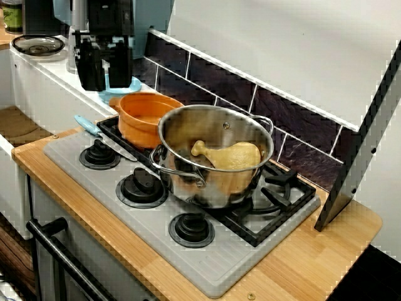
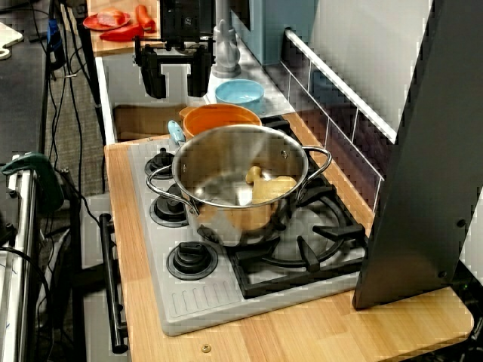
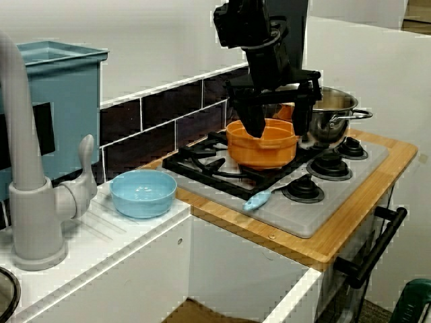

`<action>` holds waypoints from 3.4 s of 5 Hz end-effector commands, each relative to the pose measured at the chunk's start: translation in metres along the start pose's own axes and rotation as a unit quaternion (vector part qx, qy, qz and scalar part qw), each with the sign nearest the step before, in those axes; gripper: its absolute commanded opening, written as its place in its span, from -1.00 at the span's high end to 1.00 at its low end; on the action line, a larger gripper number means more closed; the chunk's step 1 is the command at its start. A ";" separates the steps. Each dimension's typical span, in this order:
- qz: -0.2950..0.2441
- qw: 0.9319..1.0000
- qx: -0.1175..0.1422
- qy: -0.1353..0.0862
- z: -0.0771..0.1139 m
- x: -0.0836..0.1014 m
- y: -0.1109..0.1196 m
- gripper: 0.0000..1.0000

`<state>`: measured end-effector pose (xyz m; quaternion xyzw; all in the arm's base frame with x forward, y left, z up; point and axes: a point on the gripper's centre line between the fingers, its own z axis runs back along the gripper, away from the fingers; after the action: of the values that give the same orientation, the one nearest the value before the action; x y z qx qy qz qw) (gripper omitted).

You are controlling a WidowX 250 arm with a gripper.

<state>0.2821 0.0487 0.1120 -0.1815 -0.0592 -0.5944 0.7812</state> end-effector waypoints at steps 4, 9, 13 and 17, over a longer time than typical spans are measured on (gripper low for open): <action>0.019 0.995 0.075 0.058 -0.013 -0.035 0.009 -1.00; 0.017 0.994 0.052 0.095 -0.035 -0.048 0.011 -1.00; 0.032 0.995 0.041 0.089 -0.040 -0.057 0.010 -1.00; 0.063 0.993 0.044 0.093 -0.046 -0.065 0.012 1.00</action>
<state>0.2692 0.0892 0.0363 -0.1095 0.0074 -0.5526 0.8262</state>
